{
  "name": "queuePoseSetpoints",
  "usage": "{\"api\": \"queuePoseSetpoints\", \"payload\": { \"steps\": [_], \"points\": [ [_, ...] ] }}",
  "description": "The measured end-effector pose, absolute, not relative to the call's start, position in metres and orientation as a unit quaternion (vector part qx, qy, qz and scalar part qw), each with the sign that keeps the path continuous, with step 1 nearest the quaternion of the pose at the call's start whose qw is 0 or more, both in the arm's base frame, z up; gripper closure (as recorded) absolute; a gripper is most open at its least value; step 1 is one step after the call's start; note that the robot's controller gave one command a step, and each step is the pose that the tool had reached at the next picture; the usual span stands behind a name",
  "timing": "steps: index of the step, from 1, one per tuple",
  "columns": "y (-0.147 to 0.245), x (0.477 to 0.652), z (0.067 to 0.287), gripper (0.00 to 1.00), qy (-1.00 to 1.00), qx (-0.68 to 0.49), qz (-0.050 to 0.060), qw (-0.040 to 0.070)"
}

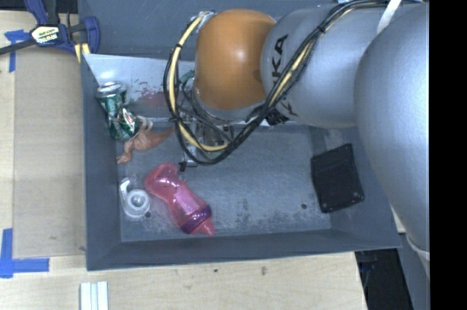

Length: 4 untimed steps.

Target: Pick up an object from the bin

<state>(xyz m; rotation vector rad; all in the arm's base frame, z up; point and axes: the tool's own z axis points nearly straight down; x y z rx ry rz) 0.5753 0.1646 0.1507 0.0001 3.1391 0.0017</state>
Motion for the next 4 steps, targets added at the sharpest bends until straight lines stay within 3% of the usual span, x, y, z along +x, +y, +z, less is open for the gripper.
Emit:
{"api": "queuePoseSetpoints", "payload": {
  "steps": [1,2,3,4],
  "points": [
    [0.166,0.561,0.121,0.0,0.999,0.051,0.002,0.004],
    [0.168,0.547,0.095,0.0,0.997,0.071,0.0,-0.002],
    [0.18,0.518,0.109,0.0,0.995,0.098,0.002,0.005],
    [0.178,0.5,0.087,0.0,0.984,0.179,0.003,0.002]
  ]
}}
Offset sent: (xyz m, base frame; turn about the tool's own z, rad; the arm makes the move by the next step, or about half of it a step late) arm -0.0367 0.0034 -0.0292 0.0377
